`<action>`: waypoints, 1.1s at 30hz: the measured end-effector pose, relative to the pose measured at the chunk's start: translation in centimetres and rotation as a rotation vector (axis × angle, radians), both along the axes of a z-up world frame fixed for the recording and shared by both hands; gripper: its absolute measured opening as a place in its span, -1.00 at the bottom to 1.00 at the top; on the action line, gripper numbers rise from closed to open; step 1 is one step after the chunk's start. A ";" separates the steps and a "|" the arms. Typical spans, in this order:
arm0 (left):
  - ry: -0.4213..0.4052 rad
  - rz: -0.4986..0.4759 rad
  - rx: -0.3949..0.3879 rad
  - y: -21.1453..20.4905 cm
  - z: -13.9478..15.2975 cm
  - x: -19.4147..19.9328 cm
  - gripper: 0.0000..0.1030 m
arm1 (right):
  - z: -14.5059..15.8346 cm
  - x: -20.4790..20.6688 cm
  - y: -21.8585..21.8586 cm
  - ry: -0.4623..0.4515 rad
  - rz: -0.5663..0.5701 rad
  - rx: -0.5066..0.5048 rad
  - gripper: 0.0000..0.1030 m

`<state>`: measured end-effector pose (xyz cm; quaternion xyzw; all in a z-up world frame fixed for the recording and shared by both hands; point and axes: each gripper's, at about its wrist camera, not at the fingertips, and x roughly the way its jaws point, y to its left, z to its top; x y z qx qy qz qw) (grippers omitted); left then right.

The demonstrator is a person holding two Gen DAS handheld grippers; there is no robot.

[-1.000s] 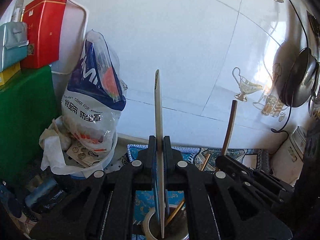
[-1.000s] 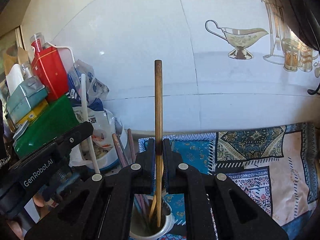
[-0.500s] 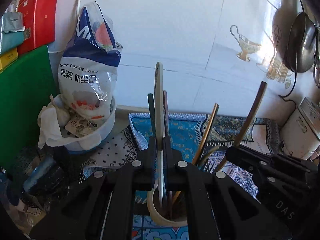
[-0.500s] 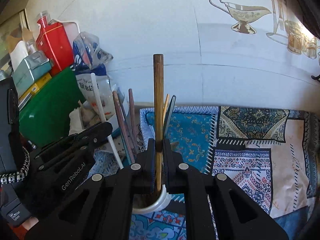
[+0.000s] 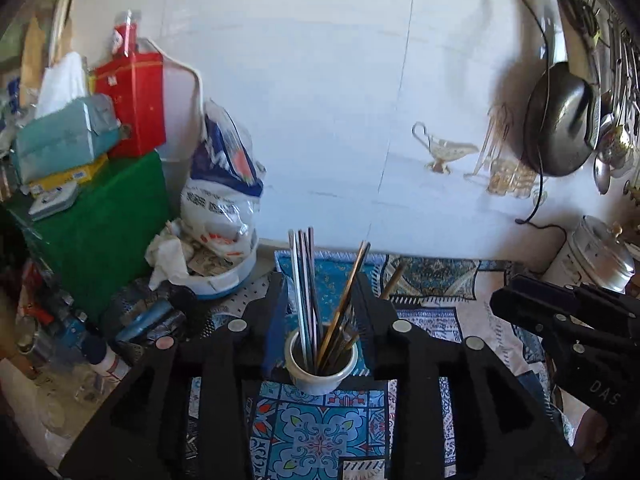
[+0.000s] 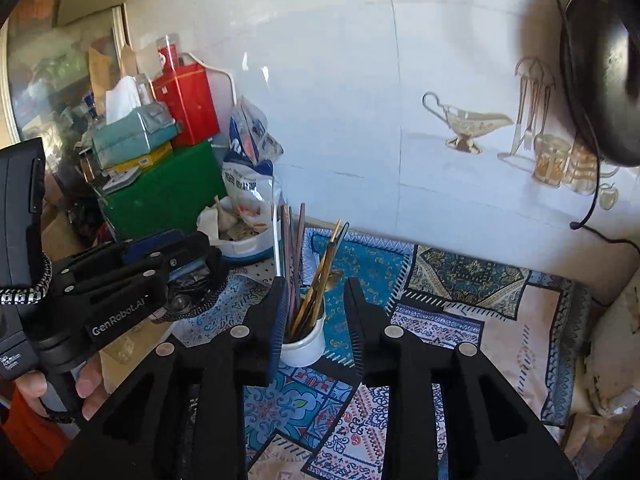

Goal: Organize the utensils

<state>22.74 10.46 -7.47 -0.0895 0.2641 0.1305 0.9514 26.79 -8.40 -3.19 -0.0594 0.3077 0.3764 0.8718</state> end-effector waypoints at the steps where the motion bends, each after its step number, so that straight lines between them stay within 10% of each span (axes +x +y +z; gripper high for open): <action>1: -0.026 0.008 0.022 -0.5 1.1 -1.2 -0.29 | 1.0 -0.8 -0.7 -0.015 -0.004 0.026 -0.50; 11: -0.272 -0.053 0.149 -4.5 8.8 -13.2 0.18 | 8.0 -11.3 -6.0 -0.251 -0.133 0.200 -0.47; 24: -0.339 -0.047 0.196 -6.2 9.2 -22.7 0.97 | 8.1 -20.6 -6.9 -0.377 -0.317 0.184 0.97; 33: -0.352 -0.049 0.185 -6.3 8.7 -24.0 0.98 | 7.2 -21.9 -7.2 -0.359 -0.350 0.144 0.99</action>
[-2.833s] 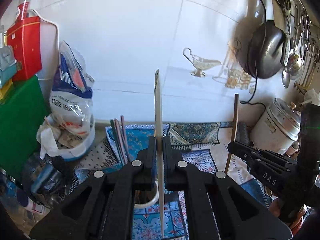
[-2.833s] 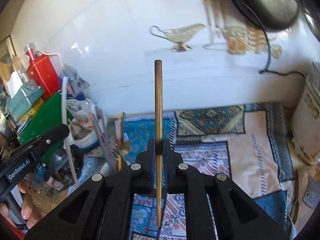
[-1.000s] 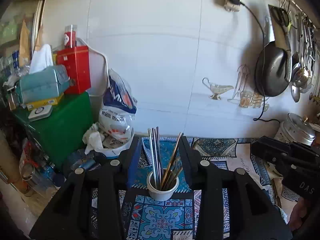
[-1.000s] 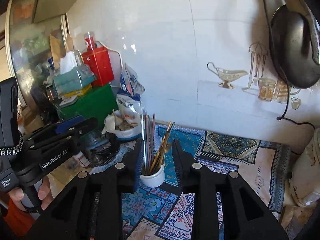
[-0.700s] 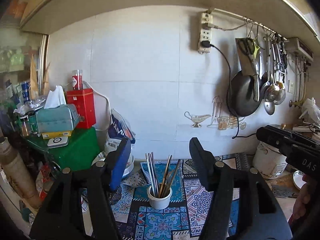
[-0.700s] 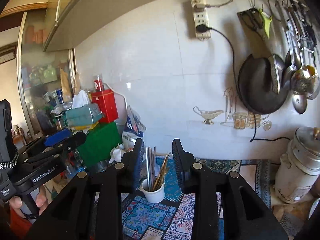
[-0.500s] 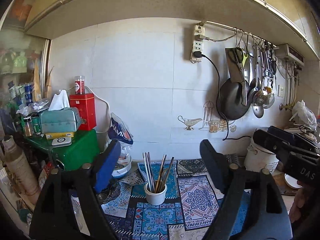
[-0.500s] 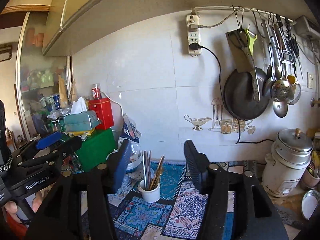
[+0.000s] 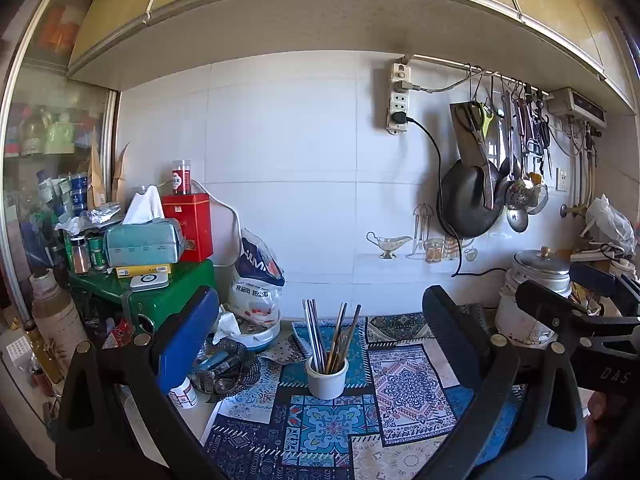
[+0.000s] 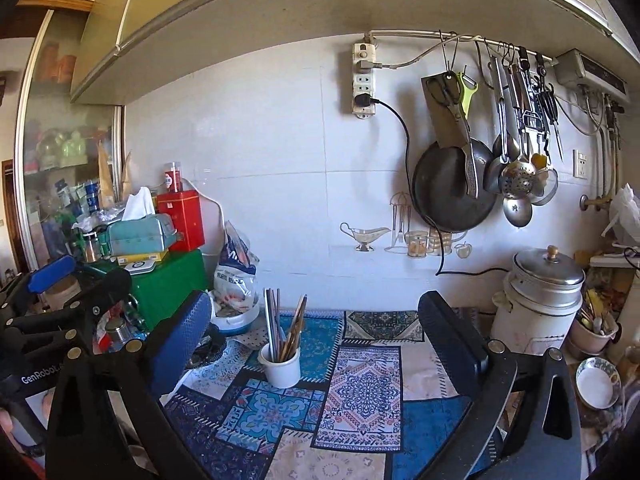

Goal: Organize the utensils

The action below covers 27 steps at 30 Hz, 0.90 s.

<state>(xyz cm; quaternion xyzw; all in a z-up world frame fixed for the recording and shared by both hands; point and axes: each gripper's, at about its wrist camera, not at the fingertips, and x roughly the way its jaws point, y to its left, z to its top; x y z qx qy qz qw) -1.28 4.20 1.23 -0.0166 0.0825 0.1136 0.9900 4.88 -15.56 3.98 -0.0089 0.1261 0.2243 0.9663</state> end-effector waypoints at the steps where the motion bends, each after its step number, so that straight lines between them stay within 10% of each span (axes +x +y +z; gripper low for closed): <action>1: 0.001 -0.001 0.000 0.0 0.0 -0.1 0.99 | -0.1 -0.1 0.0 0.004 -0.003 0.000 0.99; 27: 0.030 -0.005 -0.022 -0.2 -0.9 0.5 0.99 | 0.1 -0.6 -1.1 0.015 -0.002 -0.014 1.00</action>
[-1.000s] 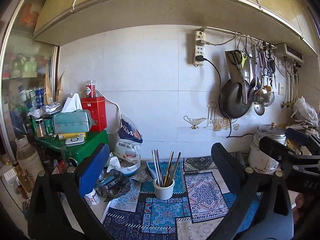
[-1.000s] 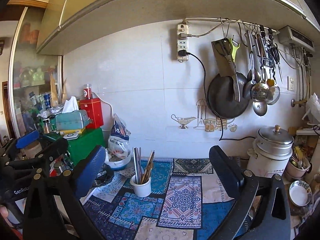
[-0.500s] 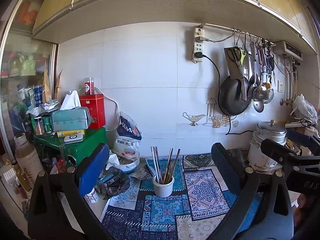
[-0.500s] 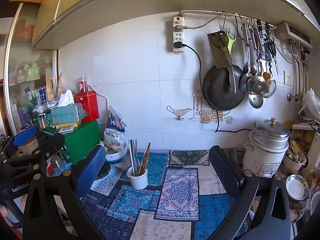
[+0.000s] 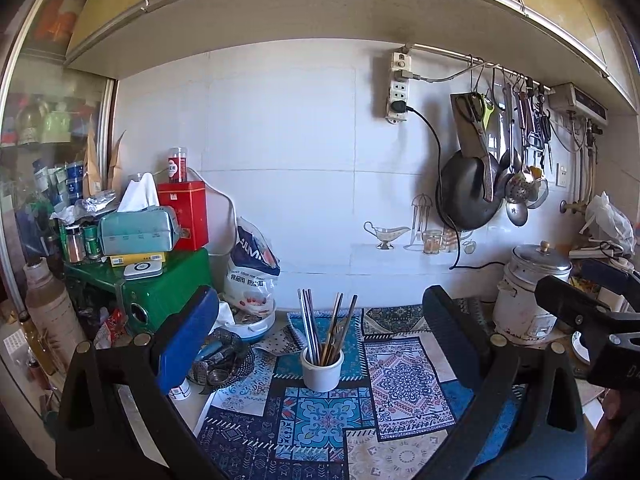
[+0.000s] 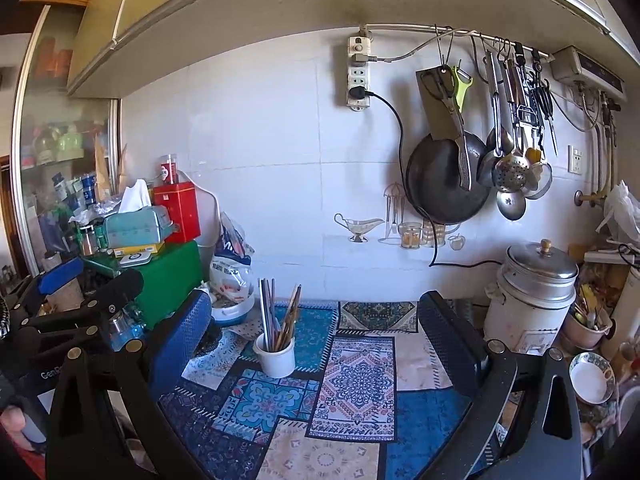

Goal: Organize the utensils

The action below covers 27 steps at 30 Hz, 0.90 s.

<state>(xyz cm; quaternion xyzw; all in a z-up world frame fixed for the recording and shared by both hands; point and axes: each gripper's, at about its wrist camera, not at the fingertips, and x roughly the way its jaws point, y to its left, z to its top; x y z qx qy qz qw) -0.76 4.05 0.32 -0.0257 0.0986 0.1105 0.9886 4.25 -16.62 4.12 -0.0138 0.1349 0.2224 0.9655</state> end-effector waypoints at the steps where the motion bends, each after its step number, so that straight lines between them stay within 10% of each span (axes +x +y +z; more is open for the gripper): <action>1: 0.001 0.001 0.001 -0.1 0.0 0.0 0.99 | 0.0 0.0 -0.1 0.000 0.001 0.001 0.99; 27: -0.008 -0.008 -0.012 -1.1 0.4 -0.5 0.99 | 0.6 -0.6 -0.6 -0.009 0.019 0.026 1.00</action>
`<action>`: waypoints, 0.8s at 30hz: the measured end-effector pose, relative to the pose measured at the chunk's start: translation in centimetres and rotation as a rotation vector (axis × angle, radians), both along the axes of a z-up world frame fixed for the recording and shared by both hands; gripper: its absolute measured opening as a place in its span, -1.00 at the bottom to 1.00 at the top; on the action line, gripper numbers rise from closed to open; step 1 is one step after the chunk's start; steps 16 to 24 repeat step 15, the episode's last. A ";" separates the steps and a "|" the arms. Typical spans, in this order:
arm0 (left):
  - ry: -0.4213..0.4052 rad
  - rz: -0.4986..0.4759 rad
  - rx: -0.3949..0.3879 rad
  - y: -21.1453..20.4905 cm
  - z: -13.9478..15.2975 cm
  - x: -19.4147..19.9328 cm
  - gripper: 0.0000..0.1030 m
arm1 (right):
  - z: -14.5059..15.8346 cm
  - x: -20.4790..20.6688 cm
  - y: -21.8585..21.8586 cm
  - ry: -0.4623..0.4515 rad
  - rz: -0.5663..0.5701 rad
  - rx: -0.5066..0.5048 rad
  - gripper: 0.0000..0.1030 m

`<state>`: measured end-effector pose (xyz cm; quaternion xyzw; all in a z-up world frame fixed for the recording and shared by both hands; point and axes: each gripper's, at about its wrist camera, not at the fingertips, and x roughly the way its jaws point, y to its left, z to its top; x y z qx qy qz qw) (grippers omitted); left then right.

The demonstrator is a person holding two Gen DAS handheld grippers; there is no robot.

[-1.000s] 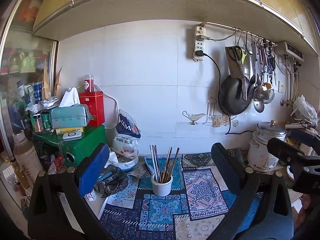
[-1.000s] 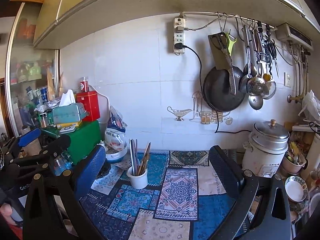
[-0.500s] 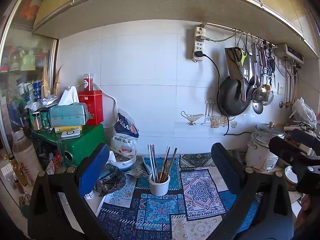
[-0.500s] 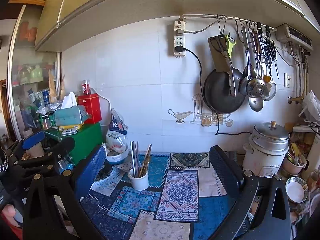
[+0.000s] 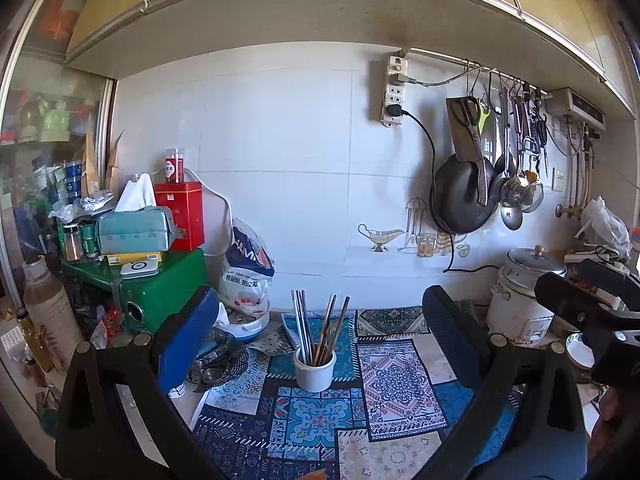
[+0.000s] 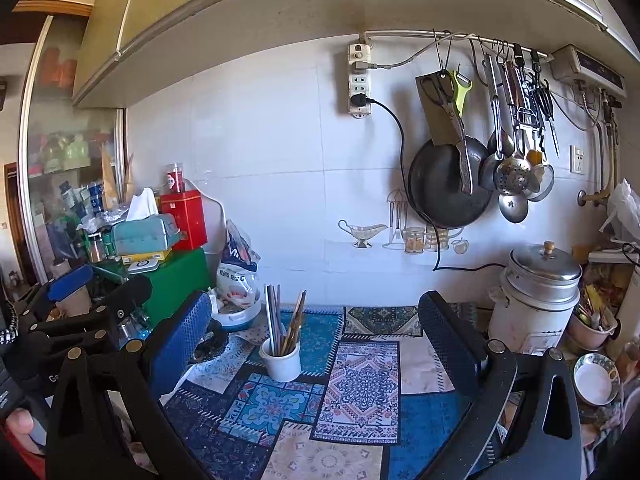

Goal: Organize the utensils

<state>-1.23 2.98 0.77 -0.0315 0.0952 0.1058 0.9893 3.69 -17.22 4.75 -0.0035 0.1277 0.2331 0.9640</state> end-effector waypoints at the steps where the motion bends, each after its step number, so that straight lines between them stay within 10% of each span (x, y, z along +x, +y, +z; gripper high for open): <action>1: -0.001 -0.003 0.001 -0.1 0.0 0.0 0.99 | 0.0 0.0 0.0 -0.001 0.000 0.001 1.00; 24: 0.001 -0.006 -0.024 0.4 0.0 0.9 0.99 | -0.3 1.3 0.3 0.020 0.004 0.011 1.00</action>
